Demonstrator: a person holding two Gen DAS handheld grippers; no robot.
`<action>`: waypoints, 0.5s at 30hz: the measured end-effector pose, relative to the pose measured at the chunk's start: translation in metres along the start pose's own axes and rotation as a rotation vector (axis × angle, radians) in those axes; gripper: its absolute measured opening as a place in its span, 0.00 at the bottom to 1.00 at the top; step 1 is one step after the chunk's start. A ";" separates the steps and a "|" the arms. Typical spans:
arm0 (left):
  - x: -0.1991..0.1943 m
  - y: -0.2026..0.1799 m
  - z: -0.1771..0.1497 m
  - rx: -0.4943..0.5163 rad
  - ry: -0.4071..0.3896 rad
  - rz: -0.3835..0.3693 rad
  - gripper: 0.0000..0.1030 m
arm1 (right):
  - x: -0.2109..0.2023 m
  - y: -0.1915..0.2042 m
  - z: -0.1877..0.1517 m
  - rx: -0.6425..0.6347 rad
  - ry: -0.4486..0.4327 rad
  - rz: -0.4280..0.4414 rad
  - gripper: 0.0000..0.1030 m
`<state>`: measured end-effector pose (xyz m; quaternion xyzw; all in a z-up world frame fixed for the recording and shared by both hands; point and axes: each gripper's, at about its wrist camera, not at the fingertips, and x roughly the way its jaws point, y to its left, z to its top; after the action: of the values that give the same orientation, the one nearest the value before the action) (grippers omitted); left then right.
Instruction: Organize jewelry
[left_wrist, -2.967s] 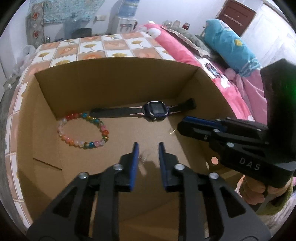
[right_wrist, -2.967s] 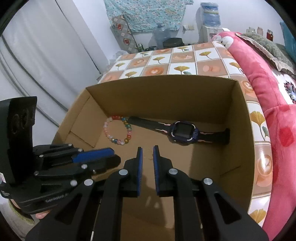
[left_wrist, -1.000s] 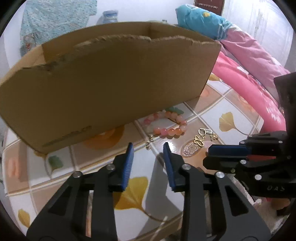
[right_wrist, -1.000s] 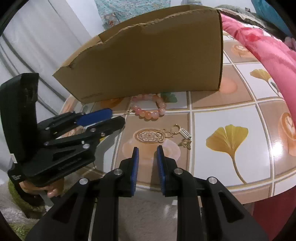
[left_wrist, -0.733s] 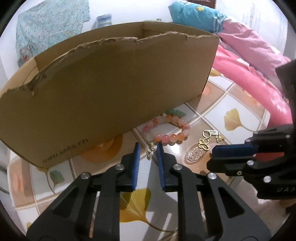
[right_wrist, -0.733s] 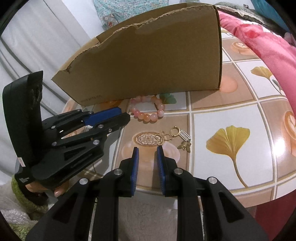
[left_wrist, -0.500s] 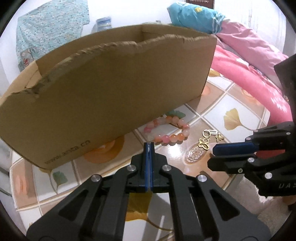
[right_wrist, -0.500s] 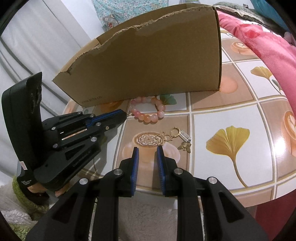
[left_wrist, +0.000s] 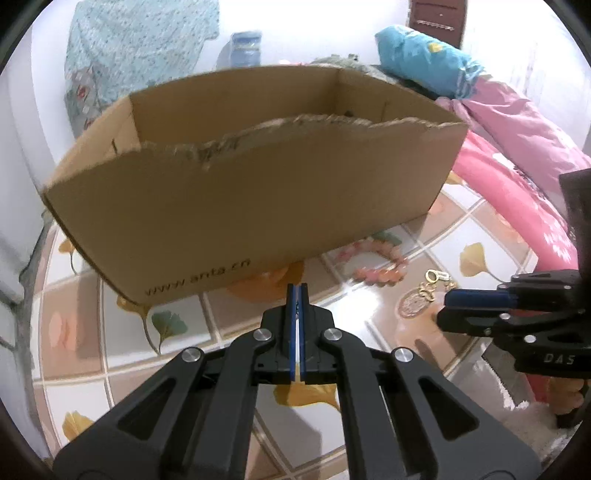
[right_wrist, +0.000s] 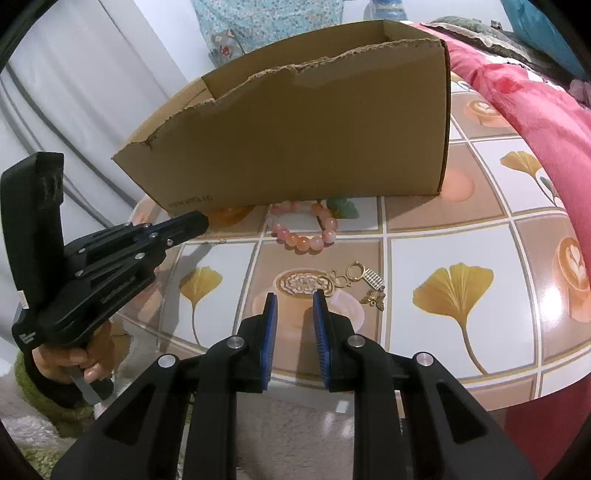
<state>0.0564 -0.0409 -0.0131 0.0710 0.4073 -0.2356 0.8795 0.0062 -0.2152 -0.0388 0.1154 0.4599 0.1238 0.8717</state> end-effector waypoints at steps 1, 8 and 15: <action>0.002 0.001 0.000 -0.005 0.005 0.002 0.00 | 0.000 0.001 0.001 -0.005 0.000 -0.007 0.20; 0.007 0.005 -0.003 -0.022 0.021 0.000 0.00 | 0.006 0.003 0.004 -0.019 0.008 -0.079 0.20; 0.008 0.006 -0.005 -0.025 0.028 -0.004 0.00 | 0.014 -0.001 0.008 -0.003 0.023 -0.103 0.20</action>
<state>0.0608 -0.0367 -0.0227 0.0624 0.4225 -0.2314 0.8741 0.0201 -0.2125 -0.0456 0.0887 0.4750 0.0810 0.8717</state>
